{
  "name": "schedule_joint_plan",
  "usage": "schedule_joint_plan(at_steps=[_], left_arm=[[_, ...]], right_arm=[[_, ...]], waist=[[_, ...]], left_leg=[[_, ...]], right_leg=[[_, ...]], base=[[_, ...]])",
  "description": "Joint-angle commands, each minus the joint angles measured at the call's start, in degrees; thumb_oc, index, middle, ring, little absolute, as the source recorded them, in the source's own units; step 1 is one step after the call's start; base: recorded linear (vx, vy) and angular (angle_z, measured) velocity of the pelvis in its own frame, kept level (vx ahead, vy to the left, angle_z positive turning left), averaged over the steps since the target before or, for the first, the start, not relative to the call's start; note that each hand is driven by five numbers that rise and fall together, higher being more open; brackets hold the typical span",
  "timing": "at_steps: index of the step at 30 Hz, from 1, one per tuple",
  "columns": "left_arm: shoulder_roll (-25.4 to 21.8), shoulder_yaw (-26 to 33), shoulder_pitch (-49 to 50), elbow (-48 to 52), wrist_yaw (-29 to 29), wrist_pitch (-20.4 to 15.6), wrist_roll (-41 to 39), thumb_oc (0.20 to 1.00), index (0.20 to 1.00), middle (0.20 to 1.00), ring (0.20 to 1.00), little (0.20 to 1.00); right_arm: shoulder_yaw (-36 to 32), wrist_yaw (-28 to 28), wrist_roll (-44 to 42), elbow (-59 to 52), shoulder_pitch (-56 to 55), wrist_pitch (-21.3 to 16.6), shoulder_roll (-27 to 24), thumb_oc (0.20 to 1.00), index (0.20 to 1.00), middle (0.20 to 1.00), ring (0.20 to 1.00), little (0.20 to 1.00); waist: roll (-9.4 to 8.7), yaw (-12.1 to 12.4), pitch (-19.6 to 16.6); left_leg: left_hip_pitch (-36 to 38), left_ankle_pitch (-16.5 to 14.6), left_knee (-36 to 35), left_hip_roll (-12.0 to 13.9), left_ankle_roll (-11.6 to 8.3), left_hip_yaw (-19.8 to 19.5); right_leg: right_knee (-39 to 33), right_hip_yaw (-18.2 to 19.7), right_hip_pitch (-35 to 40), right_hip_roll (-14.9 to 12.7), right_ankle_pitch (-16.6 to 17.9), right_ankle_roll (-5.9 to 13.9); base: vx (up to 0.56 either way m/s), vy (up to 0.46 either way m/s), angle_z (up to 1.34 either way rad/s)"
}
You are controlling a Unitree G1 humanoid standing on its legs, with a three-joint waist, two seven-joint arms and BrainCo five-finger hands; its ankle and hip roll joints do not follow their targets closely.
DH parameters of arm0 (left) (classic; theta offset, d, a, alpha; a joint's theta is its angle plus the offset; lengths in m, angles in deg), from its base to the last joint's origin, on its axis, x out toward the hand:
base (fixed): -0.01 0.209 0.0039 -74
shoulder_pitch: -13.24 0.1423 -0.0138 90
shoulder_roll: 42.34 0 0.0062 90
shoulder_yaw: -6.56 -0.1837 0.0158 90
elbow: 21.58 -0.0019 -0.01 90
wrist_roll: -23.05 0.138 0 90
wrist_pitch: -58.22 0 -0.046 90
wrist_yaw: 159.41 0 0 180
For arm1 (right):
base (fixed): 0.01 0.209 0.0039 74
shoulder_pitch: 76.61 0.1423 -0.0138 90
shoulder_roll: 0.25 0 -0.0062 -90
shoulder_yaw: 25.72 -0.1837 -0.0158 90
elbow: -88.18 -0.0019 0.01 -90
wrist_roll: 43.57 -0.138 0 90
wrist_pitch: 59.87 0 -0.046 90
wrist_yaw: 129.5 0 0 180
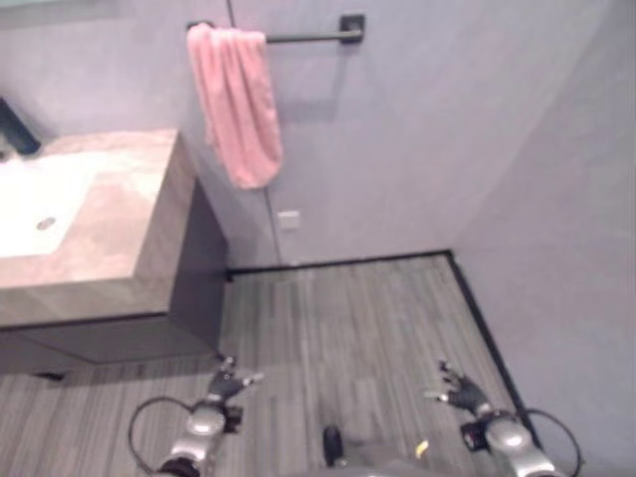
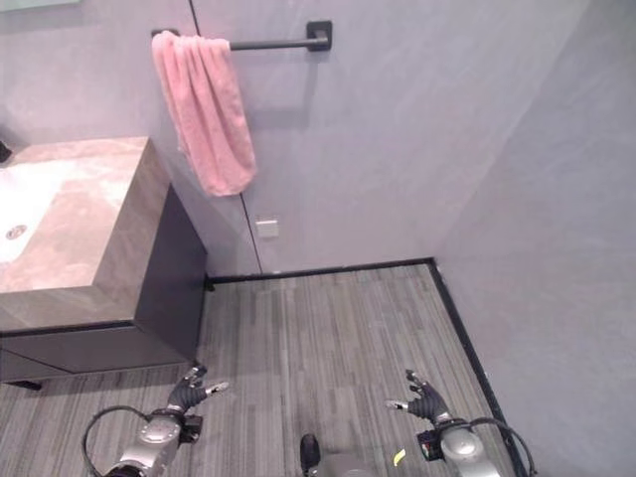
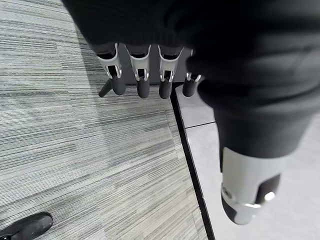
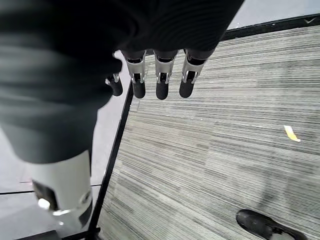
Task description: Put brush and paste in cup on sink, flatten towel.
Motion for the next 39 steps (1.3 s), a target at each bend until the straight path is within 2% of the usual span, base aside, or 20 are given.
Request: schedule_joint_plan(at_steps=[1, 13, 17, 20, 21, 22, 23, 24, 26, 27, 28, 29, 30, 31, 32, 33, 34, 36, 38, 39], left_arm=[[-2.2, -0.3, -1.1, 0.1, -0.8, -2.4, 0.1, 1.000, 1.000, 1.000, 1.000, 1.000], [-2.4, -1.9, -1.6, 1.9, 0.4, -2.4, -0.1, 1.000, 1.000, 1.000, 1.000, 1.000], [-2.1, -3.0, -2.4, 3.0, 0.7, -2.2, -0.9, 1.000, 1.000, 1.000, 1.000, 1.000], [-2.2, -3.0, -2.5, 3.8, 1.2, -2.0, -2.3, 1.000, 1.000, 1.000, 1.000, 1.000], [-1.7, -3.0, -2.8, 3.2, 1.4, -1.9, -3.2, 1.000, 1.000, 1.000, 1.000, 1.000], [-1.2, -3.4, -3.6, 2.1, 1.8, -1.6, -3.6, 1.000, 1.000, 1.000, 1.000, 1.000], [-0.7, -5.2, -5.3, 1.0, 2.6, -1.4, -3.0, 1.000, 1.000, 1.000, 1.000, 1.000], [-0.7, -5.2, -5.3, 1.0, 2.6, -1.4, -3.0, 1.000, 1.000, 1.000, 1.000, 1.000], [-0.7, -6.8, -6.5, 1.4, 3.0, -1.3, -3.1, 1.000, 1.000, 1.000, 1.000, 1.000], [0.0, -8.2, -7.9, 1.3, 3.0, -1.1, -3.1, 1.000, 1.000, 1.000, 1.000, 1.000], [0.7, -9.4, -8.9, 1.0, 3.6, -1.0, -3.3, 1.000, 1.000, 1.000, 1.000, 1.000], [0.7, -9.8, -9.2, 0.7, 3.7, -1.1, -3.0, 1.000, 1.000, 1.000, 1.000, 1.000], [0.6, -9.9, -9.2, 0.2, 3.6, -1.2, -2.7, 1.000, 1.000, 1.000, 1.000, 1.000], [0.7, -10.4, -9.2, 0.0, 3.6, -1.2, -2.7, 1.000, 1.000, 1.000, 1.000, 1.000], [0.5, -10.7, -9.3, 0.1, 3.5, -1.2, -2.6, 1.000, 1.000, 1.000, 1.000, 1.000], [0.3, -10.7, -8.9, 0.1, 3.4, -1.1, -2.4, 1.000, 1.000, 1.000, 1.000, 1.000], [-0.1, -10.7, -8.2, 1.0, 4.0, -0.8, -2.7, 1.000, 1.000, 1.000, 1.000, 1.000], [-0.7, -10.7, -7.7, 1.7, 4.2, -0.7, -2.4, 1.000, 1.000, 1.000, 1.000, 1.000], [-2.1, -10.2, -7.0, 2.0, 4.5, -1.0, -1.6, 1.000, 1.000, 1.000, 1.000, 1.000], [-2.6, -9.7, -6.9, 1.5, 4.3, -1.1, -1.2, 1.000, 1.000, 1.000, 1.000, 1.000]], right_arm=[[-1.8, 0.8, 0.3, 0.2, -0.3, -1.8, -0.6, 1.000, 1.000, 1.000, 1.000, 1.000], [-2.4, 1.1, -0.1, 4.0, -0.3, -1.6, 0.4, 1.000, 1.000, 1.000, 1.000, 1.000], [-2.8, 1.2, -0.5, 6.8, -0.3, -1.5, 0.7, 1.000, 1.000, 1.000, 1.000, 1.000], [-3.3, 1.2, -0.5, 8.5, -1.3, -1.3, 0.2, 1.000, 1.000, 1.000, 1.000, 1.000], [-3.6, 1.2, -1.0, 10.1, -1.5, -1.3, 0.2, 1.000, 1.000, 1.000, 1.000, 1.000], [-3.8, 0.9, -1.9, 13.2, -1.5, -1.0, 0.6, 1.000, 1.000, 1.000, 1.000, 1.000], [-5.0, 1.4, -3.5, 17.8, -1.3, -0.8, 1.2, 1.000, 1.000, 1.000, 1.000, 1.000], [-5.0, 1.4, -3.5, 17.8, -1.2, -0.8, 1.2, 1.000, 1.000, 1.000, 1.000, 1.000], [-6.2, 1.9, -6.0, 21.3, -0.4, -0.5, 1.4, 1.000, 1.000, 1.000, 1.000, 1.000], [-7.1, 2.6, -6.4, 23.8, -0.3, -0.2, 1.4, 1.000, 1.000, 1.000, 1.000, 1.000], [-8.1, 3.7, -5.6, 26.0, -0.6, 0.1, 1.3, 1.000, 1.000, 1.000, 1.000, 1.000], [-8.8, 4.3, -5.2, 26.7, -0.7, 0.2, 1.1, 1.000, 1.000, 1.000, 1.000, 1.000], [-9.4, 5.1, -4.9, 27.5, -0.7, 0.3, 0.8, 1.000, 1.000, 1.000, 1.000, 1.000], [-9.7, 5.3, -4.5, 28.0, -0.7, 0.2, 0.8, 1.000, 1.000, 1.000, 1.000, 1.000], [-10.1, 5.9, -4.1, 28.7, -0.5, 0.4, 0.5, 1.000, 1.000, 1.000, 1.000, 1.000], [-9.8, 5.8, -3.1, 29.6, -0.3, 0.8, 0.4, 1.000, 1.000, 1.000, 1.000, 1.000], [-9.1, 5.3, -1.8, 29.4, 0.1, 1.1, 0.0, 1.000, 1.000, 1.000, 1.000, 1.000], [-8.2, 5.8, -0.8, 28.9, 0.6, 1.1, -0.1, 1.000, 1.000, 1.000, 1.000, 1.000], [-8.5, 5.3, -1.2, 27.0, 1.5, 0.9, 0.3, 1.000, 1.000, 1.000, 1.000, 1.000], [-8.4, 5.1, -1.2, 26.2, 1.9, 0.8, 0.8, 1.000, 1.000, 1.000, 1.000, 1.000]], waist=[[-1.09, -0.7, -0.9], [-0.63, -0.7, 0.5], [-0.42, -1.4, 0.8], [-0.61, -2.1, 0.6], [-0.75, -2.4, 0.5], [-1.00, -2.8, 0.7], [-1.46, -3.4, 1.8], [-1.36, -3.5, 1.8], [-1.29, -3.4, 4.0], [-2.04, -4.9, 4.7], [-2.49, -6.5, 4.5], [-2.88, -7.2, 4.3], [-2.70, -7.8, 4.2], [-2.34, -8.4, 4.5], [-1.92, -9.0, 4.2], [-1.70, -8.9, 3.9], [-1.63, -8.0, 3.7], [-1.80, -7.4, 3.4], [-2.17, -6.2, 2.4], [-2.27, -6.2, 2.0]], left_leg=[[0.2, 2.2, 0.4, -6.4, 3.82, 2.1], [1.4, -1.4, -2.3, -6.9, 5.29, 4.4], [1.3, -1.3, -2.0, -6.8, 4.96, 3.7], [0.9, -0.8, 0.0, -6.2, 4.24, 3.4], [-0.1, 0.4, 2.7, -5.9, 3.44, 3.6], [-2.4, 3.5, 7.3, -5.4, 1.98, 4.2], [-9.9, 8.7, 21.9, -3.3, 0.25, 5.0], [-10.1, 8.6, 22.3, -3.2, 0.23, 4.9], [-16.0, 10.3, 34.0, -1.9, 0.49, 4.6], [-18.9, 8.4, 32.6, 0.2, 2.15, 8.5], [-20.6, 4.3, 23.6, 1.3, 3.02, 12.2], [-20.5, 3.9, 17.2, 0.4, 3.24, 12.5], [-20.1, 8.0, 6.0, -1.6, 2.60, 11.5], [-19.4, 10.5, -1.4, -2.1, 2.01, 10.6], [-19.4, 11.7, -4.8, -2.0, 1.61, 10.8], [-19.4, 12.7, -5.0, -1.9, 1.60, 10.5], [-18.8, 9.9, -1.2, -2.2, 2.84, 8.7], [-19.9, 8.8, 1.8, -3.1, 3.15, 7.1], [-21.8, 4.1, 9.3, -4.4, 4.70, 8.0], [-21.3, 2.8, 9.6, -4.7, 5.46, 8.9]], right_leg=[[5.1, 5.2, -2.0, -2.2, -6.6, 5.48], [7.9, 5.3, -4.5, -2.9, -6.3, 6.98], [10.4, 6.1, -5.6, -2.4, -7.8, 6.50], [11.8, 7.8, -5.3, -1.3, -9.8, 5.16], [11.1, 7.6, -4.3, -1.2, -10.0, 4.46], [10.0, 7.3, -2.9, -1.2, -9.9, 3.79], [8.2, 6.0, -0.6, -1.1, -9.6, 2.28], [8.1, 5.9, -0.6, -1.0, -9.6, 2.26], [8.5, 5.5, 0.3, 0.2, -9.9, 0.84], [8.4, 3.9, 0.7, -1.0, -10.0, 0.39], [8.4, 3.1, 0.9, -2.7, -10.1, 0.81], [7.6, 2.6, 1.4, -3.8, -9.8, 1.26], [6.9, 2.0, 1.5, -4.6, -9.1, 1.99], [7.6, 1.5, 1.4, -4.9, -9.3, 2.39], [8.5, 1.2, 1.3, -5.2, -10.2, 2.62], [9.6, 1.7, 1.7, -5.4, -11.0, 2.87], [11.1, 4.0, 2.5, -5.7, -12.6, 3.22], [11.4, 4.4, 3.7, -6.5, -13.4, 3.45], [11.2, 5.4, 4.9, -8.4, -13.7, 5.26], [10.7, 6.0, 5.1, -9.1, -12.9, 6.03]], base=[[0.01, 0.046, 0.10], [-0.02, 0.070, -0.04], [0.05, -0.039, -0.03], [0.12, -0.094, 0.12], [0.18, -0.157, 0.27], [0.15, -0.243, 0.40], [0.09, -0.194, 0.48], [0.05, -0.185, 0.94], [0.05, -0.120, 0.64], [0.12, -0.091, -0.13], [0.15, -0.019, 0.11], [0.18, 0.126, 0.70], [0.16, 0.186, 0.88], [0.21, 0.232, 0.62], [0.30, 0.243, 0.13], [0.44, 0.338, 0.13], [0.33, 0.255, -0.01], [0.37, 0.322, -0.54], [0.50, 0.536, -0.69], [0.22, 0.299, -0.39]])
